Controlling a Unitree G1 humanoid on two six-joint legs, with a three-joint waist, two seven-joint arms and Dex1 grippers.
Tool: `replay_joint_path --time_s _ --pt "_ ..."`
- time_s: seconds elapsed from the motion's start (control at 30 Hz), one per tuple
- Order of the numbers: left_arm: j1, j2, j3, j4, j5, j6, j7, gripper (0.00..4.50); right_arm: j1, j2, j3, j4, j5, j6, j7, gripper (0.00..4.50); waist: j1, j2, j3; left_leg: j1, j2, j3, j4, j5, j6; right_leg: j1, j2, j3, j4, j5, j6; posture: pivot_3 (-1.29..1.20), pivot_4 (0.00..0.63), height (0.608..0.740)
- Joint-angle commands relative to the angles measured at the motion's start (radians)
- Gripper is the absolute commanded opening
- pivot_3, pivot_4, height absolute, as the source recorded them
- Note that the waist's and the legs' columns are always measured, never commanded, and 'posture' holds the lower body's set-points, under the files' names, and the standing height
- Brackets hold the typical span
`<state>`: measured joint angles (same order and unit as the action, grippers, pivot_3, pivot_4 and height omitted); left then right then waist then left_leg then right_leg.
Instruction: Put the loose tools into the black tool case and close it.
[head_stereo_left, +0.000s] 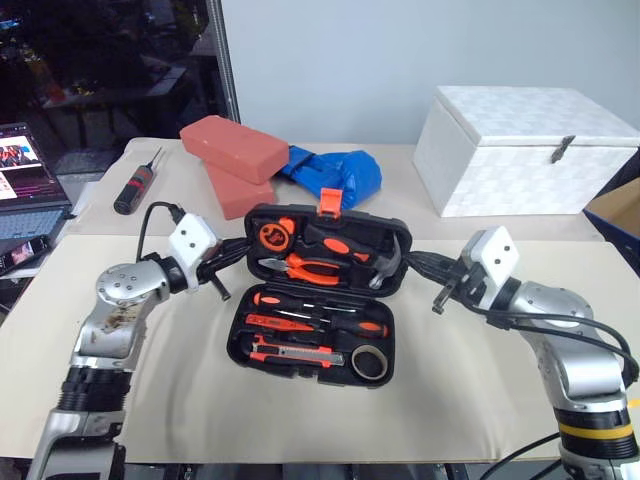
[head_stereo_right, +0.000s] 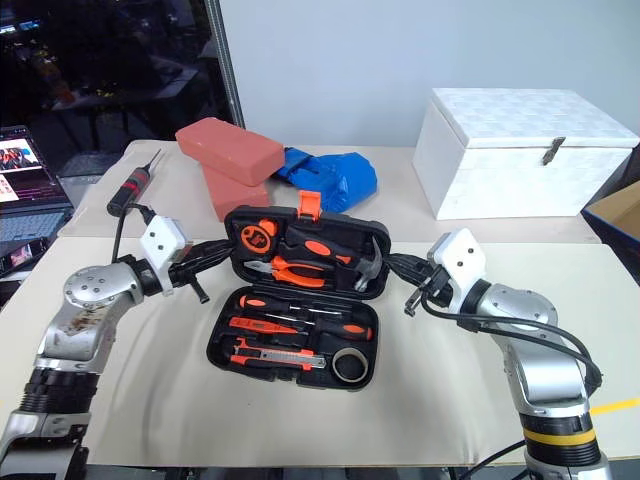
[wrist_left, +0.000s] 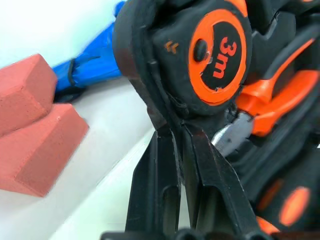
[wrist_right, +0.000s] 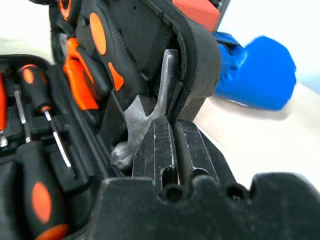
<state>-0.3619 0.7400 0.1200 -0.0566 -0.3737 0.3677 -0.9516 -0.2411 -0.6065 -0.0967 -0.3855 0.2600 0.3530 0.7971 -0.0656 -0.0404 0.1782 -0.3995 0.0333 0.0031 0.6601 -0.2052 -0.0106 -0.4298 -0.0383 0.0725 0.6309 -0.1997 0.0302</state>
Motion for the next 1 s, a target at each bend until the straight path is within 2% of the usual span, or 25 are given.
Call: replay_joint_path --time_s 0.03,0.1,0.17,0.2,0.27,0.3,0.33,0.37,0.47,0.5,0.6,0.7,0.8,0.9,1.0 --pt "0.080 0.187 0.130 -0.062 -0.285 0.386 -0.200 1.37 0.061 -0.048 -0.001 -0.094 -0.009 -0.116 0.047 0.00 -0.009 0.000 0.000 0.000 0.000 0.000 -0.001 0.000 0.000 -0.001 0.000 0.000 0.000 -0.001 -0.001 0.00 0.150 0.740" --pt "0.081 0.277 0.178 -0.036 -0.373 0.513 -0.261 2.22 0.096 -0.064 -0.012 -0.105 -0.020 -0.165 0.048 0.00 -0.005 -0.001 0.001 -0.001 0.001 -0.001 -0.002 -0.001 0.001 -0.003 0.001 -0.001 0.002 -0.004 -0.002 0.00 0.150 0.740" --pt "0.070 0.375 0.203 0.000 -0.453 0.611 -0.373 2.85 0.145 -0.085 -0.034 -0.149 -0.019 -0.185 0.046 0.00 0.000 -0.002 0.001 -0.005 0.001 -0.002 -0.002 -0.001 0.001 -0.006 0.002 -0.003 0.002 -0.004 -0.002 0.00 0.150 0.740" --pt "0.061 0.409 0.206 0.014 -0.483 0.647 -0.414 3.35 0.163 -0.093 -0.041 -0.168 -0.017 -0.190 0.046 0.00 0.004 -0.002 0.001 -0.005 0.001 -0.002 -0.002 -0.001 0.001 -0.007 0.001 -0.003 0.002 -0.004 -0.002 0.00 0.150 0.740" --pt "0.049 0.440 0.200 0.021 -0.503 0.668 -0.447 3.99 0.184 -0.108 -0.047 -0.191 -0.016 -0.192 0.046 0.00 0.008 -0.002 0.001 -0.006 0.000 -0.002 -0.002 -0.001 0.001 -0.007 0.001 -0.003 0.002 -0.006 -0.005 0.00 0.150 0.740" --pt "0.050 0.465 0.191 0.003 -0.519 0.682 -0.479 4.42 0.223 -0.151 -0.044 -0.214 -0.039 -0.206 0.077 0.00 0.009 -0.002 0.001 -0.006 0.000 -0.002 -0.001 -0.001 0.001 -0.007 0.000 -0.003 0.002 -0.008 -0.008 0.00 0.150 0.740" --pt "0.051 0.482 0.184 -0.009 -0.530 0.693 -0.504 4.50 0.251 -0.183 -0.042 -0.230 -0.056 -0.216 0.101 0.70 0.012 -0.002 0.001 -0.006 0.000 -0.001 -0.001 -0.001 0.001 -0.007 -0.001 -0.003 0.001 -0.008 -0.008 0.00 0.150 0.740" --pt "0.054 0.502 0.178 -0.023 -0.544 0.705 -0.535 4.50 0.319 -0.237 -0.084 -0.258 -0.096 -0.227 0.131 0.89 0.014 -0.002 0.001 -0.006 -0.001 0.000 -0.001 -0.001 0.001 -0.007 -0.002 -0.002 0.001 -0.008 -0.009 0.00 0.150 0.740" --pt "0.055 0.519 0.159 -0.038 -0.534 0.687 -0.562 4.50 0.525 -0.353 -0.228 -0.306 -0.133 -0.218 0.238 0.89 0.028 -0.002 0.001 -0.007 -0.001 0.000 -0.002 -0.001 0.001 -0.009 -0.002 -0.003 0.001 -0.010 -0.009 0.00 0.150 0.740" --pt "0.047 0.514 0.152 -0.040 -0.536 0.687 -0.561 4.50 0.589 -0.361 -0.273 -0.327 -0.099 -0.202 0.275 0.89 0.030 -0.002 0.001 -0.007 -0.001 -0.001 -0.002 -0.001 0.000 -0.008 -0.002 -0.003 0.001 -0.011 -0.009 0.00 0.150 0.740" --pt "0.038 0.506 0.126 -0.059 -0.531 0.670 -0.573 4.50 0.709 -0.342 -0.372 -0.374 -0.024 -0.169 0.325 0.05 0.033 -0.003 0.001 -0.007 -0.001 0.000 -0.001 -0.001 0.000 -0.007 -0.002 -0.003 0.002 -0.011 -0.009 0.00 0.150 0.740" --pt "0.041 0.502 0.097 -0.101 -0.524 0.638 -0.591 4.50 0.755 -0.346 -0.421 -0.438 0.106 -0.045 0.359 0.05 0.025 -0.004 0.001 -0.005 0.000 0.000 0.000 -0.001 0.000 -0.007 -0.002 -0.003 0.002 -0.010 -0.009 0.00 0.150 0.740" --pt "0.056 0.491 0.068 -0.156 -0.500 0.580 -0.601 4.50 0.760 -0.362 -0.373 -0.504 0.276 0.104 0.355 0.05 0.025 -0.004 0.001 -0.004 0.000 0.000 0.000 -0.001 0.000 -0.005 -0.002 -0.003 0.001 -0.010 -0.009 0.00 0.150 0.740" --pt "0.097 0.486 0.055 -0.204 -0.474 0.524 -0.612 4.50 0.689 -0.388 -0.213 -0.504 0.239 0.135 0.322 0.05 0.023 -0.005 0.001 -0.003 0.000 0.000 0.001 -0.001 0.000 -0.005 -0.003 -0.003 0.001 -0.010 -0.009 0.00 0.150 0.740" --pt "0.148 0.481 0.054 -0.262 -0.442 0.448 -0.622 4.50 0.498 -0.340 -0.001 -0.461 0.174 0.205 0.207 0.05 0.022 -0.005 0.001 -0.003 0.001 0.001 0.001 -0.001 0.000 -0.006 -0.005 -0.003 -0.001 -0.010 -0.009 0.00 0.150 0.740"
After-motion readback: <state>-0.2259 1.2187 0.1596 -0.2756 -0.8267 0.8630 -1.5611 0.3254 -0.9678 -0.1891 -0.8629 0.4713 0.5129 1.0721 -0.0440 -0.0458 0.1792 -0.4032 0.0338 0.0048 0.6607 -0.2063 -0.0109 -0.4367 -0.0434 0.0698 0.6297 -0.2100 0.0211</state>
